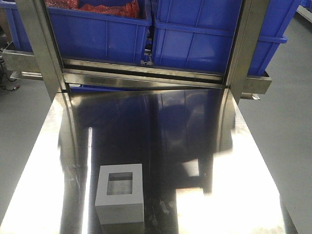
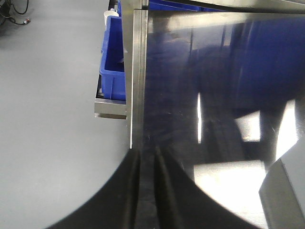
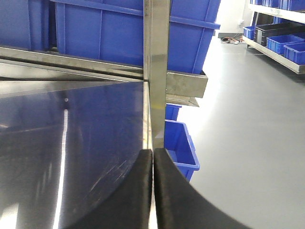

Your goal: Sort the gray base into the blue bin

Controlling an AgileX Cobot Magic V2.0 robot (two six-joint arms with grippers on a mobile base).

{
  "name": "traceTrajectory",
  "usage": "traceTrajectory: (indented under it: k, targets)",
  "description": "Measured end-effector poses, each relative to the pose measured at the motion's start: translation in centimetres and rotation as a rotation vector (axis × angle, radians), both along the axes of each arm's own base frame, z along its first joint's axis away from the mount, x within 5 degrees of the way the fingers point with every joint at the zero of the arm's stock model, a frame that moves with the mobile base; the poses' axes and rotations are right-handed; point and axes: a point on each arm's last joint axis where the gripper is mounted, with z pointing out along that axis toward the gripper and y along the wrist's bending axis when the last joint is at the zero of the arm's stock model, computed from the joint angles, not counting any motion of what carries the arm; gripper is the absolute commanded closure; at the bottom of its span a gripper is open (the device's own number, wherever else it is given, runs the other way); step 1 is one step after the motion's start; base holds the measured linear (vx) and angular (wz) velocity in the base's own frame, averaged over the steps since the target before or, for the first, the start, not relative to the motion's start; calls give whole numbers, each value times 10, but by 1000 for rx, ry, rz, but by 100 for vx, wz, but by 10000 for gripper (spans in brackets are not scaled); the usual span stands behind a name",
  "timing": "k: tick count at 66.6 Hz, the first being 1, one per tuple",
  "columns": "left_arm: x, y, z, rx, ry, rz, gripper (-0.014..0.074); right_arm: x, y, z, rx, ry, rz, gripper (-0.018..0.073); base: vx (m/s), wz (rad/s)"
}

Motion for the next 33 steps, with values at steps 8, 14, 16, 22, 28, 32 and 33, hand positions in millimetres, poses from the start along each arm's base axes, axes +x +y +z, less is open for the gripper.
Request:
traceTrajectory:
  k: [8, 14, 16, 22, 28, 32, 33]
  targets:
    - [0, 0, 0, 0, 0, 0, 333, 0, 0, 0, 0, 0, 0, 564, 0, 0]
    - [0, 0, 0, 0, 0, 0, 255, 0, 0, 0, 0, 0, 0, 564, 0, 0]
    - [0, 0, 0, 0, -3, 0, 237, 0, 0, 0, 0, 0, 0, 564, 0, 0]
    - [1, 0, 1, 0, -19, -1, 200, 0, 0, 0, 0, 0, 0, 564, 0, 0]
    - [1, 0, 2, 0, -24, -1, 197, 0, 0, 0, 0, 0, 0, 564, 0, 0]
    - [1, 0, 2, 0, -24, -1, 200, 0, 0, 0, 0, 0, 0, 564, 0, 0]
    - [1, 0, 2, 0, -24, -1, 200, 0, 0, 0, 0, 0, 0, 564, 0, 0]
